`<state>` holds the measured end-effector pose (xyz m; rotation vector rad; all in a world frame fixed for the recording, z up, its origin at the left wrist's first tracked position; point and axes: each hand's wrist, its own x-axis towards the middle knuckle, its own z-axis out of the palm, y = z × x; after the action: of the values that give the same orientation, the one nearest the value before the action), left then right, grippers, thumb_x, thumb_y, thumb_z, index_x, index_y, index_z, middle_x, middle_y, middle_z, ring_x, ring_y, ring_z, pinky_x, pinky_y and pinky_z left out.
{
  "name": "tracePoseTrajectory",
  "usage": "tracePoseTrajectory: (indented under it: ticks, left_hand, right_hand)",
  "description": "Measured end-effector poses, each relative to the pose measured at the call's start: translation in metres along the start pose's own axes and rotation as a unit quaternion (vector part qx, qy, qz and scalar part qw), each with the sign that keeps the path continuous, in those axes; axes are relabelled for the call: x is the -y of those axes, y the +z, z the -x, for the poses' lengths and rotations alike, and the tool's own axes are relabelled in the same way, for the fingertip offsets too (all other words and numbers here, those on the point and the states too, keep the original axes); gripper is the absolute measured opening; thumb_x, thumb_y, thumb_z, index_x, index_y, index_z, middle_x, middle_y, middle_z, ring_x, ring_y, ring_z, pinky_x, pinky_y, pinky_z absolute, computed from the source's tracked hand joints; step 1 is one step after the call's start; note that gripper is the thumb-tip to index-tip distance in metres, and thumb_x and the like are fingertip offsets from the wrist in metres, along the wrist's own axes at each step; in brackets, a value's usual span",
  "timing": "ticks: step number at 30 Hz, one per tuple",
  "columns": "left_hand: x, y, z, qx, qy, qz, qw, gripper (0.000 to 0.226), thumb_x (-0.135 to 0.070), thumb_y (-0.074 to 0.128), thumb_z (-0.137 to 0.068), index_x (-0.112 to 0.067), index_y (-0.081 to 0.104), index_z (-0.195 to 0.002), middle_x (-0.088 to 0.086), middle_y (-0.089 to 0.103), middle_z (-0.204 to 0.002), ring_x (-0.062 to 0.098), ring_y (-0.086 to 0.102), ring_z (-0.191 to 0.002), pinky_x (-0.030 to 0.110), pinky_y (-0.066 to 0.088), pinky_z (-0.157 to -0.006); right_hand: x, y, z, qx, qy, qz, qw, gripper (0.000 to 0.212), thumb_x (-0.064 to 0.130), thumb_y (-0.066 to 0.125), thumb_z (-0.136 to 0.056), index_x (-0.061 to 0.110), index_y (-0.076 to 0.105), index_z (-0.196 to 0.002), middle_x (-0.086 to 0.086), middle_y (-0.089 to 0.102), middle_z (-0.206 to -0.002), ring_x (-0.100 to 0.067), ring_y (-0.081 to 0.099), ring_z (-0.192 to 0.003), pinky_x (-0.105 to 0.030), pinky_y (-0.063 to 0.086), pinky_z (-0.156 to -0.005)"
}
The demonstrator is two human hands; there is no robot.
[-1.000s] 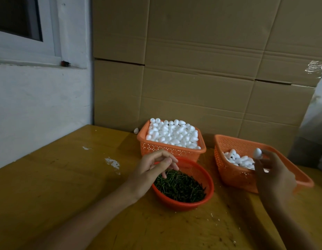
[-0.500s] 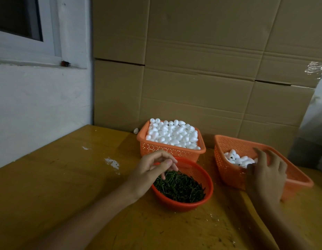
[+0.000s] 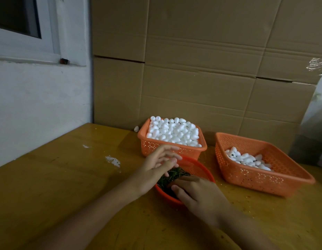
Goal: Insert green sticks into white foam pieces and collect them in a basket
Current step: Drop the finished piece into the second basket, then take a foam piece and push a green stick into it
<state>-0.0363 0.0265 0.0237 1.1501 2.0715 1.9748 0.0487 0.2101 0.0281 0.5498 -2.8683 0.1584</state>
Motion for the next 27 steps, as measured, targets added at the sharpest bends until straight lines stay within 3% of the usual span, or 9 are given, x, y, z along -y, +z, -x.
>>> tracePoseTrajectory:
  ticks: [5, 9, 13, 16, 18, 20, 22, 25, 27]
  left_hand:
    - [0.004, -0.001, 0.0, -0.006, -0.005, -0.01, 1.0, 0.034, -0.036, 0.056, -0.1, -0.025, 0.059, -0.133, -0.005, 0.071, -0.122, 0.014, 0.07, -0.109, 0.029, 0.055, -0.079]
    - [0.006, 0.001, 0.0, -0.001, -0.007, -0.02, 1.0, 0.032, -0.037, 0.056, -0.1, -0.027, 0.061, -0.13, -0.009, 0.071, -0.121, 0.012, 0.069, -0.111, 0.03, 0.055, -0.081]
    - [0.011, 0.001, 0.0, -0.029, 0.018, -0.061, 0.998, 0.036, -0.04, 0.055, -0.101, -0.033, 0.061, -0.135, -0.014, 0.068, -0.129, 0.005, 0.059, -0.129, 0.034, 0.048, -0.106]
    - [0.019, 0.005, 0.0, -0.084, 0.013, -0.132, 0.988, 0.049, -0.053, 0.052, -0.099, -0.042, 0.052, -0.146, -0.019, 0.05, -0.148, -0.004, 0.043, -0.14, 0.032, 0.04, -0.118]
    - [0.019, 0.002, -0.005, -0.102, 0.022, -0.22, 0.97, 0.059, -0.061, 0.048, -0.098, -0.042, 0.045, -0.153, -0.021, 0.035, -0.158, -0.009, 0.024, -0.149, 0.029, 0.029, -0.121]
    - [0.017, -0.005, -0.018, -0.112, 0.055, -0.343, 0.931, 0.066, -0.066, 0.038, -0.099, -0.035, 0.041, -0.157, -0.018, 0.029, -0.164, -0.004, 0.012, -0.155, 0.03, 0.021, -0.123]
    - [0.015, -0.012, -0.033, -0.115, 0.064, -0.462, 0.877, 0.065, -0.063, 0.027, -0.103, -0.03, 0.042, -0.157, -0.01, 0.03, -0.167, 0.007, 0.013, -0.158, 0.036, 0.019, -0.127]
    - [0.018, -0.022, -0.052, -0.043, -0.01, -0.515, 0.856, 0.056, -0.055, 0.023, -0.109, -0.032, 0.039, -0.158, -0.008, 0.031, -0.168, 0.011, 0.015, -0.159, 0.04, 0.012, -0.13]
    - [0.022, -0.026, -0.063, 0.0, -0.033, -0.561, 0.827, 0.054, -0.052, 0.023, -0.111, -0.029, 0.043, -0.156, -0.007, 0.04, -0.164, 0.012, 0.026, -0.155, 0.038, 0.011, -0.13]
  right_hand:
    - [0.004, 0.003, -0.001, -0.003, 0.004, -0.002, 1.0, 0.049, 0.054, 0.018, -0.108, 0.031, 0.062, -0.104, 0.02, 0.05, -0.094, -0.004, 0.051, -0.089, -0.03, 0.042, -0.079]
    - [0.004, 0.002, -0.002, 0.004, 0.01, -0.004, 1.0, 0.057, 0.057, 0.012, -0.105, 0.031, 0.062, -0.107, 0.016, 0.059, -0.1, -0.006, 0.054, -0.092, -0.031, 0.044, -0.083]
    - [0.004, 0.002, -0.002, 0.001, 0.016, -0.019, 1.0, 0.044, 0.05, 0.025, -0.11, 0.03, 0.064, -0.11, 0.013, 0.062, -0.102, -0.008, 0.056, -0.093, -0.033, 0.045, -0.082]
    - [0.003, 0.001, -0.001, 0.005, 0.027, -0.032, 0.999, 0.05, 0.055, 0.023, -0.106, 0.03, 0.066, -0.112, 0.013, 0.062, -0.101, -0.008, 0.057, -0.091, -0.034, 0.045, -0.08]
    - [0.005, 0.001, 0.0, 0.006, 0.031, -0.03, 0.999, 0.053, 0.057, 0.02, -0.102, 0.031, 0.065, -0.11, 0.015, 0.059, -0.099, -0.007, 0.055, -0.09, -0.033, 0.042, -0.075]
    - [0.005, 0.001, -0.002, 0.003, 0.034, -0.03, 0.999, 0.05, 0.056, 0.021, -0.103, 0.032, 0.064, -0.11, 0.015, 0.059, -0.099, -0.008, 0.055, -0.091, -0.032, 0.039, -0.073]
    - [0.002, 0.001, -0.003, 0.0, 0.04, -0.036, 0.999, 0.05, 0.056, 0.022, -0.102, 0.032, 0.065, -0.112, 0.014, 0.062, -0.104, -0.008, 0.057, -0.095, -0.033, 0.04, -0.074]
    - [0.001, 0.002, -0.003, 0.0, 0.045, -0.039, 0.998, 0.054, 0.057, 0.022, -0.101, 0.032, 0.067, -0.116, 0.015, 0.065, -0.11, -0.007, 0.059, -0.098, -0.033, 0.043, -0.077]
    - [0.002, 0.003, -0.002, 0.001, 0.045, -0.04, 0.998, 0.054, 0.057, 0.022, -0.101, 0.032, 0.067, -0.117, 0.014, 0.066, -0.111, -0.008, 0.059, -0.099, -0.033, 0.043, -0.077]
